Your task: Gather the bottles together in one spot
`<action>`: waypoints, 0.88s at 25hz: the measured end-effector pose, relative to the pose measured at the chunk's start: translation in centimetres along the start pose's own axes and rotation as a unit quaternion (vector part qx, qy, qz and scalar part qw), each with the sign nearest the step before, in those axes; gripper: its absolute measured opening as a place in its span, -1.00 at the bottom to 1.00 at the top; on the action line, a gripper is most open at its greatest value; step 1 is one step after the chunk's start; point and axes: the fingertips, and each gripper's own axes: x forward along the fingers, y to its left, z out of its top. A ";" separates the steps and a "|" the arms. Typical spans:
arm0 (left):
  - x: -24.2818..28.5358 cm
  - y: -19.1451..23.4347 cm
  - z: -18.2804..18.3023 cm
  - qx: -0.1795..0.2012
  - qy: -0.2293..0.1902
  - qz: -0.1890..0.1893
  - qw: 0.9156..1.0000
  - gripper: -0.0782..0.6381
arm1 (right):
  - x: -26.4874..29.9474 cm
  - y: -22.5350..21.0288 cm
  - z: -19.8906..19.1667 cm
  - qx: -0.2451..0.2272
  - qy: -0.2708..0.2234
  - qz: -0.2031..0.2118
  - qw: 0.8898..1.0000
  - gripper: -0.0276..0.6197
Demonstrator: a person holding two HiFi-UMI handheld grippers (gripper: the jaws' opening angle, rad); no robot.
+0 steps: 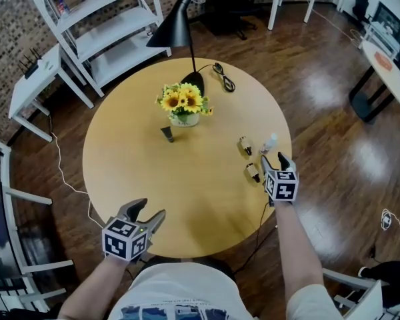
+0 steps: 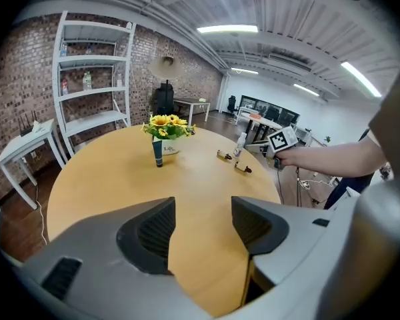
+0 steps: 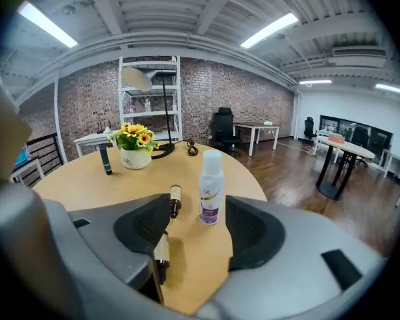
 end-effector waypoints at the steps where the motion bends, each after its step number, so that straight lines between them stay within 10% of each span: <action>1: 0.3 -0.1 0.2 0.004 0.002 -0.004 1.000 -0.06 | 0.9 -0.3 0.1 0.000 0.000 -0.002 1.000 -0.10; 22: 4.1 -1.4 4.4 0.044 -0.003 -0.043 0.998 -0.06 | 2.8 0.2 3.7 -0.049 -0.045 0.005 0.998 -0.29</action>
